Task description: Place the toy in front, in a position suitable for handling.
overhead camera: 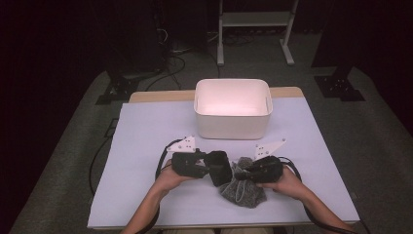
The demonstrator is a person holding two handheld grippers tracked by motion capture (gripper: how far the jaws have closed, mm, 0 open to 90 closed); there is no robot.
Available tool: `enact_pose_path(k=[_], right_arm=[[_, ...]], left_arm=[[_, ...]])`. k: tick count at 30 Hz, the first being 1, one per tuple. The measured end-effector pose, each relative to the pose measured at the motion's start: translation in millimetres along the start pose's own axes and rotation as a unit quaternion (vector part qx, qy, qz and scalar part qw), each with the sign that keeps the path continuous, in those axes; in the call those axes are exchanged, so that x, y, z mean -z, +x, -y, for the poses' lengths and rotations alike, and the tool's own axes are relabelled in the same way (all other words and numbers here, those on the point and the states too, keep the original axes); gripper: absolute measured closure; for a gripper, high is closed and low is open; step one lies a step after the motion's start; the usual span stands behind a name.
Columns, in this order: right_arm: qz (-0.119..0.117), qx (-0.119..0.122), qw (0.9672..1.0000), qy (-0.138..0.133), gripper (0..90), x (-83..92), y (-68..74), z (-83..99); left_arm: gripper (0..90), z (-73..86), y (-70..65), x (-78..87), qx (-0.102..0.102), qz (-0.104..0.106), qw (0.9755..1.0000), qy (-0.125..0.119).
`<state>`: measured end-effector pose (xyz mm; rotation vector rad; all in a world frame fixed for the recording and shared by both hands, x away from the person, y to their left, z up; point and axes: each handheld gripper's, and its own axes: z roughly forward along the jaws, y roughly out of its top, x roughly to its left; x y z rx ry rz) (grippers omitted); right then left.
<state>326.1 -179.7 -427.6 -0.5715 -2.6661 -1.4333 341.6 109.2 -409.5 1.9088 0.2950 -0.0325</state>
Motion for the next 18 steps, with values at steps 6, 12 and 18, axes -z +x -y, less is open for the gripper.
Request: enact_pose_path(k=[6, 12, 18], right_arm=[[0.000, -0.002, 1.0000, 0.001, 82.1, 1.9, 0.8, 1.9], [-0.005, 0.005, 1.0000, 0.003, 82.2, 5.6, 3.6, 0.9], [-0.013, 0.017, 0.9997, 0.007, 82.3, 7.3, 9.6, -3.4]], left_arm=[[62.3, -0.4, -3.5, -3.7, -0.012, -0.004, 0.9999, -0.008], [64.6, -11.1, -8.1, 4.6, -0.021, -0.002, 0.9998, -0.002], [65.2, -11.0, -7.7, 9.8, -0.027, -0.007, 0.9995, -0.010]])
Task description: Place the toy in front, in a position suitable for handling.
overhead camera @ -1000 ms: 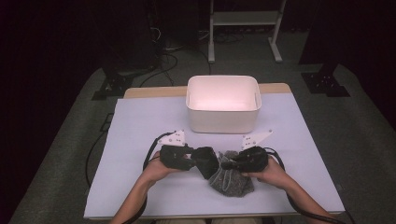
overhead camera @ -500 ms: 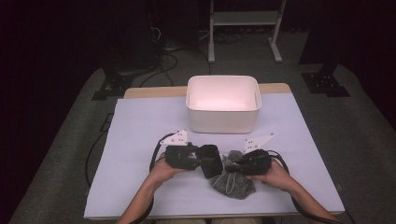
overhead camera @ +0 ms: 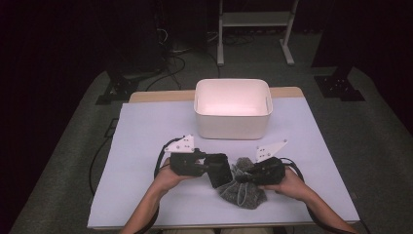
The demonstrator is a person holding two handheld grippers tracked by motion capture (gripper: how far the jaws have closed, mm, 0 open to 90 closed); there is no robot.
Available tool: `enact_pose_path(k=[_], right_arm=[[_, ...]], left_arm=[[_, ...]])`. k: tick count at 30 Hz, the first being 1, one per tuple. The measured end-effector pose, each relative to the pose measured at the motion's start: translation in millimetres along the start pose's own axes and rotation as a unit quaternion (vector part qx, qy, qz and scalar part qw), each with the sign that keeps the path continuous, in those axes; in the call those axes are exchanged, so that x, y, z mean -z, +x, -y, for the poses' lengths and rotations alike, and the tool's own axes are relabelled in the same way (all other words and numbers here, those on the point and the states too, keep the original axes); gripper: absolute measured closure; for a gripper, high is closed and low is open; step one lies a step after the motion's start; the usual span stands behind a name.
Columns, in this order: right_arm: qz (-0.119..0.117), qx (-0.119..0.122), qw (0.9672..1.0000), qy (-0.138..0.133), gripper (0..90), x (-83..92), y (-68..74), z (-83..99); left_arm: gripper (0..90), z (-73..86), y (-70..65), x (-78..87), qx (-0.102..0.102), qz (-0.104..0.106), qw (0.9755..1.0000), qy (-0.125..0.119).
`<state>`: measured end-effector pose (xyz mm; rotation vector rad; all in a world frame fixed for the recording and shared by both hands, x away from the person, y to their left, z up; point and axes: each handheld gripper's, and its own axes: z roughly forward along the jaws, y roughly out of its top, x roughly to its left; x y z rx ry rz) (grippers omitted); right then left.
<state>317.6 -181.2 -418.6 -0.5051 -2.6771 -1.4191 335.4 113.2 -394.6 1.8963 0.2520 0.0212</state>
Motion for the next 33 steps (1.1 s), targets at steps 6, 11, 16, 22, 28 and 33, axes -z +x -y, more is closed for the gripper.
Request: enact_pose_path(k=[6, 11, 16, 22, 28, 33], right_arm=[[-0.004, -0.002, 0.9999, 0.014, 82.4, -4.1, 1.8, 3.5], [-0.003, -0.002, 0.9996, 0.029, 82.6, -10.7, 0.7, 8.2], [-0.002, 0.002, 0.9991, 0.041, 82.8, -12.5, 2.3, 9.6], [0.004, 0.003, 0.9987, 0.051, 83.1, -14.5, 1.2, 10.8], [-0.011, -0.001, 0.9993, 0.036, 83.0, -20.9, 3.5, 5.6], [-0.020, 0.009, 0.9990, 0.039, 83.0, -31.2, 7.6, -1.9]], left_arm=[[65.5, 0.7, 5.4, 8.1, 0.016, -0.007, 0.9998, -0.011], [65.6, -0.7, 8.6, 17.3, 0.018, -0.018, 0.9993, -0.027], [65.7, -1.5, 10.6, 23.3, 0.020, -0.024, 0.9991, -0.030], [66.2, 0.3, 13.9, 29.3, 0.026, -0.038, 0.9983, -0.035], [67.2, 1.3, 13.1, 18.6, 0.021, -0.041, 0.9988, -0.019], [68.3, 2.0, 11.9, 13.5, 0.029, -0.041, 0.9983, -0.029]])
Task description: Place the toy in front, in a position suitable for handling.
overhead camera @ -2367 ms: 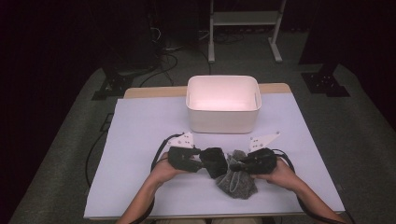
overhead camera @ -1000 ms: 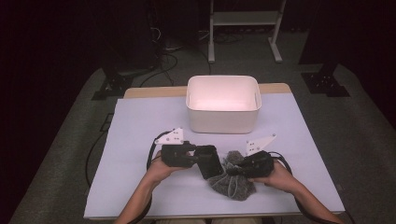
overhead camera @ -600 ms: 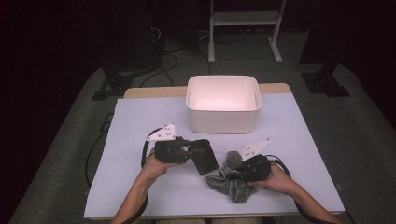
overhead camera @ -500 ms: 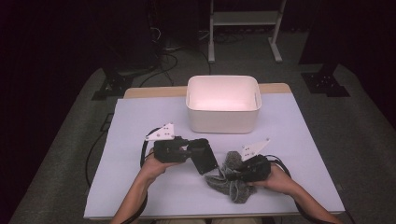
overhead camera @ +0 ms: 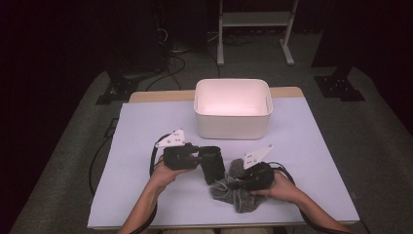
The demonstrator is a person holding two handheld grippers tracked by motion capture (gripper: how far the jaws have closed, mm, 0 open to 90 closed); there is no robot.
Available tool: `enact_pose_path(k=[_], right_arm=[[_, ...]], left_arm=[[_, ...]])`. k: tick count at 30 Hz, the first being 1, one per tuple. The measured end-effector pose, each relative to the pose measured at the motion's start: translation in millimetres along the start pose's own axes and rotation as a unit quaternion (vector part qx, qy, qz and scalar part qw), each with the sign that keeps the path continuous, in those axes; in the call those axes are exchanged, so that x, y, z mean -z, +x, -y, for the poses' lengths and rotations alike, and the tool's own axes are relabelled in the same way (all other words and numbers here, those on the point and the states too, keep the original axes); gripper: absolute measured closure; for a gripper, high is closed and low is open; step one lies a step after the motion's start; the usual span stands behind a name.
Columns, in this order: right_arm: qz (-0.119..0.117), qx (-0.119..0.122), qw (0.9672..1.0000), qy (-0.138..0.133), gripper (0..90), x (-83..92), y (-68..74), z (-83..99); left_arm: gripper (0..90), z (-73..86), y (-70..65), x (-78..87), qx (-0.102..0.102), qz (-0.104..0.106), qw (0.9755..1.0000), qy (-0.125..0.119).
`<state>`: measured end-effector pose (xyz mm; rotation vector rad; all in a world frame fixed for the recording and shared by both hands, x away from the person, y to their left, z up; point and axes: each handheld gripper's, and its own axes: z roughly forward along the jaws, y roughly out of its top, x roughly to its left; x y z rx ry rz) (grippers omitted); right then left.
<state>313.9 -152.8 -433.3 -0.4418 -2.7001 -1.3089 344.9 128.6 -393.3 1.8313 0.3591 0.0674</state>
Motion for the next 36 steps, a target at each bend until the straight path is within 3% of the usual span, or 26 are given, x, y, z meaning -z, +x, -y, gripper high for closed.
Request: enact_pose_path(k=[8, 13, 17, 21, 23, 25, 29, 32, 36], right_arm=[[-0.025, 0.001, 0.9997, -0.002, 82.9, -10.4, 6.0, -2.9], [-0.024, 0.002, 0.9997, -0.003, 82.9, -8.9, 6.0, -3.2], [-0.021, -0.010, 0.9993, -0.030, 82.9, 8.5, 2.0, -0.4], [-0.003, -0.025, 0.9979, -0.060, 82.9, 35.2, -4.2, 3.0], [0.004, -0.026, 0.9977, -0.063, 82.9, 40.0, -4.7, 2.2], [0.023, -0.017, 0.9961, -0.083, 82.9, 63.2, -7.3, -8.1], [0.028, 0.011, 0.9937, -0.108, 82.7, 88.0, -4.3, -37.8], [0.025, 0.040, 0.9942, -0.096, 82.7, 89.8, 0.6, -64.2], [0.016, 0.072, 0.9950, -0.067, 82.6, 75.6, 3.2, -96.1]], left_arm=[[68.2, -3.2, -1.9, -3.8, -0.008, -0.002, 0.9999, 0.009], [68.1, -5.7, -4.2, -3.8, -0.020, 0.003, 0.9995, 0.022], [67.9, -5.7, -5.2, -2.1, -0.026, 0.005, 0.9993, 0.027], [67.8, -5.0, -6.1, -1.3, -0.031, 0.011, 0.9991, 0.026], [67.7, -5.2, -6.9, -1.3, -0.035, 0.015, 0.9989, 0.028], [67.6, -5.9, -8.7, -2.7, -0.039, 0.019, 0.9986, 0.029], [67.5, -7.8, -11.2, -7.3, -0.050, 0.033, 0.9977, 0.032], [67.5, -10.6, -13.9, -12.2, -0.060, 0.045, 0.9964, 0.038], [67.5, -13.6, -16.8, -16.9, -0.073, 0.058, 0.9945, 0.048]])
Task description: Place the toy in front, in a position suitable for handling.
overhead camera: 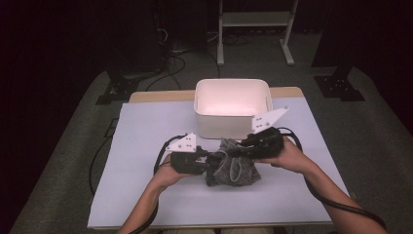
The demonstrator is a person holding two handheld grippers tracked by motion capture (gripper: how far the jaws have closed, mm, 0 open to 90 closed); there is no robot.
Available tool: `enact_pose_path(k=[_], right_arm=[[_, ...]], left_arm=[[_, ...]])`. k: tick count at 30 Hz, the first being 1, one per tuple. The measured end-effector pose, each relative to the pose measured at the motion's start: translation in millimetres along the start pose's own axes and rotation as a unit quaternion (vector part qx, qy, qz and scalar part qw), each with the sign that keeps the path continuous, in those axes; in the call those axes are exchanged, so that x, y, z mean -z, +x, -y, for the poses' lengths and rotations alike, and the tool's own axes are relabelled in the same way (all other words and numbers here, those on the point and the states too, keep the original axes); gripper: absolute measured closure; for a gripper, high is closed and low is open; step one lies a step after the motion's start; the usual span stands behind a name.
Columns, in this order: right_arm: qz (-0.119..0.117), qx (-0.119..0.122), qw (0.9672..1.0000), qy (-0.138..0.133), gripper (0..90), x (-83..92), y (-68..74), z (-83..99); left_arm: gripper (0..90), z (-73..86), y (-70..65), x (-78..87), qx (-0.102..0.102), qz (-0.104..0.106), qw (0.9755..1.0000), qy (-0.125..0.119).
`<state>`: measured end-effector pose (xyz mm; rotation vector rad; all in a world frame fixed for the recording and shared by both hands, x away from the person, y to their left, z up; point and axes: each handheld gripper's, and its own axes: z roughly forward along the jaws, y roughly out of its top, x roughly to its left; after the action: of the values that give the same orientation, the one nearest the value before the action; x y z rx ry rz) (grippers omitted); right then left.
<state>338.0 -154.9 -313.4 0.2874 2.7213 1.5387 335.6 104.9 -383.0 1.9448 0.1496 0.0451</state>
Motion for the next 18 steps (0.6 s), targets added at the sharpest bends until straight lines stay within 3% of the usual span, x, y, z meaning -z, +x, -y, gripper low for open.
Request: enact_pose_path(k=[2, 4, 5, 8, 13, 16, 18], right_arm=[[-0.005, 0.003, 1.0000, 0.007, 82.6, -5.6, -0.3, -4.0], [-0.013, 0.010, 0.9994, 0.032, 82.5, -18.8, -0.7, -4.2], [-0.021, 0.002, 0.9994, 0.026, 82.5, -19.7, -2.1, -0.2], [-0.019, -0.009, 0.9995, 0.025, 82.4, -18.4, -3.5, 7.1], [-0.018, -0.007, 0.9994, 0.030, 82.4, -16.7, -1.4, 8.8], [-0.012, -0.005, 0.9993, 0.036, 82.4, -14.0, -1.6, 11.1], [-0.007, -0.007, 0.9993, 0.036, 82.4, -11.5, -2.2, 13.6]], left_arm=[[67.0, 0.0, 0.0, -0.2, -0.001, 0.001, 1.0000, 0.002], [66.5, 2.1, 1.0, 1.4, 0.005, 0.001, 1.0000, 0.005], [64.9, 5.3, 0.9, 3.2, 0.008, -0.005, 0.9999, 0.005], [62.7, 11.7, 0.7, 4.2, 0.011, -0.012, 0.9997, 0.017], [61.8, 16.7, -1.1, 4.8, 0.014, -0.012, 0.9997, 0.014], [55.6, 18.7, 1.5, 5.1, 0.031, -0.018, 0.9990, 0.026], [59.1, 21.3, 1.7, 4.6, 0.030, -0.014, 0.9992, 0.024]])
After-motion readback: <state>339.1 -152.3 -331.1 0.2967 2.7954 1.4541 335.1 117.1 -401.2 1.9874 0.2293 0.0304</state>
